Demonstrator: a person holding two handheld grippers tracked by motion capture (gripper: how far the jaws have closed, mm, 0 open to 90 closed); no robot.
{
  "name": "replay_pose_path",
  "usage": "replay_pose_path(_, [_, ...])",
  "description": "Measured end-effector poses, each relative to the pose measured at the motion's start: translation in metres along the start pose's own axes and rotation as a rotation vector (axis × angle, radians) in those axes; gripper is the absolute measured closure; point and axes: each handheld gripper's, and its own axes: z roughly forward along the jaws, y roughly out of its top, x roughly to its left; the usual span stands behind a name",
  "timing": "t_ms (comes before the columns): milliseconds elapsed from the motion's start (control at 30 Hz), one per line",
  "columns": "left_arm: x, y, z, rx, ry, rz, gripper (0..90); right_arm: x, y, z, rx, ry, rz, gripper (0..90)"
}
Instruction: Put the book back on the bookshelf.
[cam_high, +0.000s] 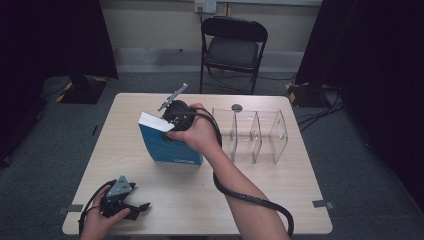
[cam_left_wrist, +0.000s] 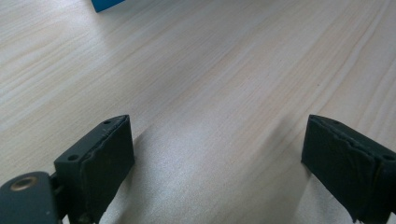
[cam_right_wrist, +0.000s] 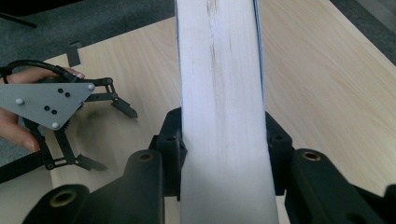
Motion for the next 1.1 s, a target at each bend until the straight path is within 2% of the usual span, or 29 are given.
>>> replay_pose_path(67, [0.0,0.0,0.0,0.0,-0.001,-0.003,8.6,0.002,-0.001,-0.002,0.012,-0.002,0.038,60.9])
replay_pose_path(133, [0.0,0.0,0.0,-0.001,-0.001,-0.003,8.6,0.002,-0.002,-0.004,0.013,0.002,0.053,60.9])
replay_pose_path(200, [0.001,0.0,0.0,0.001,0.0,0.006,8.6,0.001,-0.007,-0.012,0.016,0.03,0.097,60.9])
replay_pose_path(300, [0.001,0.0,0.0,0.002,-0.001,0.007,8.6,0.001,-0.012,-0.017,0.017,0.055,0.116,60.8])
replay_pose_path(467, [0.0,0.0,0.0,0.002,0.001,0.007,8.5,0.004,-0.018,-0.019,-0.01,0.046,0.078,59.9])
replay_pose_path(567, [0.0,0.0,0.0,0.001,0.001,0.007,8.5,0.004,-0.018,-0.019,-0.008,0.05,0.064,59.6])
replay_pose_path(800, [0.001,0.0,0.0,0.002,-0.002,0.008,8.5,-0.01,-0.02,-0.018,-0.044,0.012,-0.006,54.9])
replay_pose_path(1100, [0.001,0.0,0.0,0.002,-0.002,0.009,8.5,-0.013,-0.02,-0.015,-0.03,0.034,-0.003,52.7])
